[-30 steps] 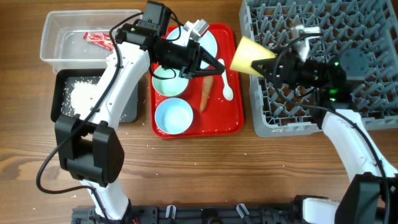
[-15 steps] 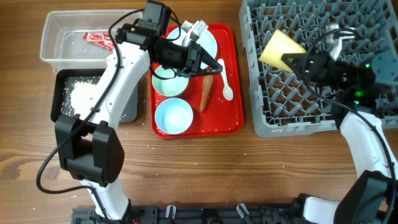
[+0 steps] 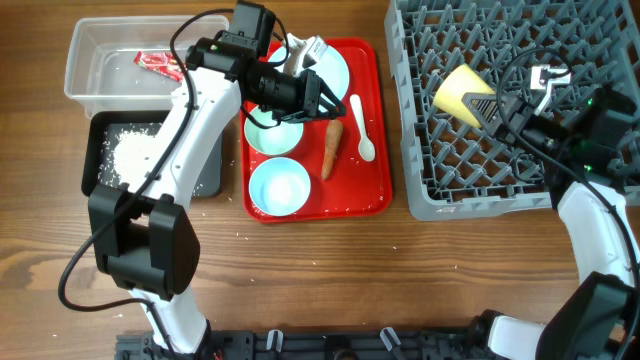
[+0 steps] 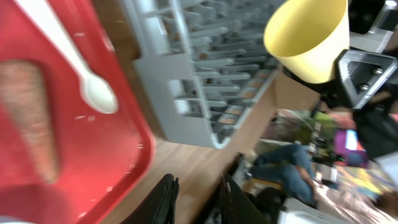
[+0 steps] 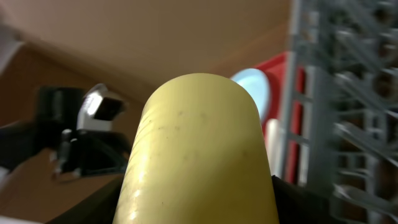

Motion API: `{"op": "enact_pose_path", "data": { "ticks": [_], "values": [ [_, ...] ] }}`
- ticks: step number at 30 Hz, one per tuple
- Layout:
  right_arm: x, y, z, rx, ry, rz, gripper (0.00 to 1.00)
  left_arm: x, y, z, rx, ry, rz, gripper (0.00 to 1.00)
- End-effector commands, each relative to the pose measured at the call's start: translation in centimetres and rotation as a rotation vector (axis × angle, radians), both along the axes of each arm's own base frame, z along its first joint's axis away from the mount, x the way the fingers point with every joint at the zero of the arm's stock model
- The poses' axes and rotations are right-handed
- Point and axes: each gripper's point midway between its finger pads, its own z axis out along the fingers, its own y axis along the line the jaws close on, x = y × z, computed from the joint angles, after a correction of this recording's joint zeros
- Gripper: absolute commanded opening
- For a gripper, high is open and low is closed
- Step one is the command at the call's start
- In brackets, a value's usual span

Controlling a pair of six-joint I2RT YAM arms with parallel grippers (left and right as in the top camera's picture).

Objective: Sort waste into correct bins and load items into the dishwasher rack
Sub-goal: 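Carry the yellow cup right over the grey dish rack, then lower the cup into the rack and open the right gripper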

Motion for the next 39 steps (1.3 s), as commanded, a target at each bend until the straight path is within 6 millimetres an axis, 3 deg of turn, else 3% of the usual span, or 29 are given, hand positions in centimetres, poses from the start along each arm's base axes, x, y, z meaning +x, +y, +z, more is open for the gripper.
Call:
{"op": "enact_pose_path", "data": {
  "ticks": [1, 4, 10, 13, 18, 22, 27, 35, 39],
  "values": [
    [0.5, -2.2, 0.1, -0.176, -0.003, -0.138, 0.54, 1.1, 1.4, -0.6, 0.112, -0.066, 0.052, 0.27],
    [-0.2, -3.8, 0.4, -0.284, 0.082, -0.224, 0.53, 1.5, 2.0, -1.1, 0.159, -0.081, 0.072, 0.31],
    [-2.6, -7.1, 4.4, -0.553, 0.24, -0.362, 0.53, 2.7, 2.9, -1.7, 0.229, -0.127, 0.108, 0.36],
    [-4.0, -7.8, 5.1, -0.679, 0.318, -0.4, 0.53, 2.9, 3.4, -2.1, 0.265, -0.133, 0.123, 0.38],
    [-5.5, -6.9, 1.7, -0.746, 0.474, -0.333, 0.53, 2.7, 4.1, -2.7, 0.312, -0.122, 0.136, 0.4],
    [-6.4, -5.3, -2.4, -0.736, 0.649, -0.209, 0.54, 2.6, 4.2, -2.8, 0.315, -0.114, 0.134, 0.45],
    [-6.2, -5.1, -5.3, -0.737, 0.751, -0.157, 0.54, 2.3, 4.2, -2.9, 0.32, -0.102, 0.131, 0.45],
    [-6.4, -5.8, -8.8, -0.767, 0.873, -0.123, 0.58, 2.2, 4.3, -2.9, 0.321, -0.099, 0.131, 0.49],
    [-5.8, -5.9, -9.3, -0.767, 0.868, -0.125, 0.68, 1.9, 4.4, -3.1, 0.331, -0.085, 0.13, 0.49]
  ]
}}
